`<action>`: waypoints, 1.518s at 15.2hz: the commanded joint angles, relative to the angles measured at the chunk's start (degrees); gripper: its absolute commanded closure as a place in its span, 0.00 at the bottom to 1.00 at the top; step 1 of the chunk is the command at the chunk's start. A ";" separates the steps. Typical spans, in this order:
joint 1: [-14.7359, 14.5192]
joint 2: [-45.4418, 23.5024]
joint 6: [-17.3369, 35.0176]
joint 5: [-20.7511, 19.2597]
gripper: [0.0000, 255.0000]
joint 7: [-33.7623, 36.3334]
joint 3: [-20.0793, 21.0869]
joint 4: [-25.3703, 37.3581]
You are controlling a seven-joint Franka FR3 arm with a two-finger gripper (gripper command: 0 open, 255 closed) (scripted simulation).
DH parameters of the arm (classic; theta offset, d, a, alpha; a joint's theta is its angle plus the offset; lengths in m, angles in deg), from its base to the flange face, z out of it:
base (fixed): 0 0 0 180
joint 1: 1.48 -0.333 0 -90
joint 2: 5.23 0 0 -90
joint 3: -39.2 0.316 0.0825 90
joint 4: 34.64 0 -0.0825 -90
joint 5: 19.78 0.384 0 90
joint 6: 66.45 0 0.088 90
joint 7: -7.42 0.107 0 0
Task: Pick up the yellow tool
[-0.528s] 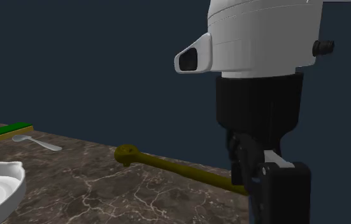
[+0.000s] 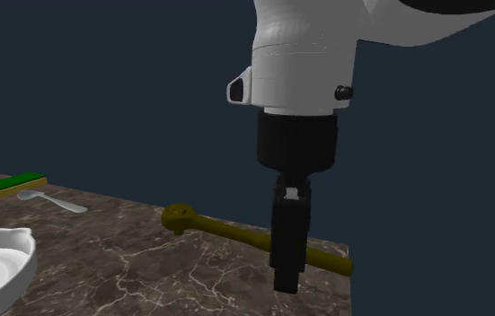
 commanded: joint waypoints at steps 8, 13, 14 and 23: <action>3.18 -6.91 12.01 -0.82 0.00 0.56 -5.21 1.31; 3.33 -6.73 15.81 -1.06 0.00 0.57 -5.50 -2.67; 3.35 -6.72 16.25 -1.09 0.00 0.57 -5.53 -3.12; 3.44 -6.35 15.75 -1.15 1.00 0.45 -5.58 -2.97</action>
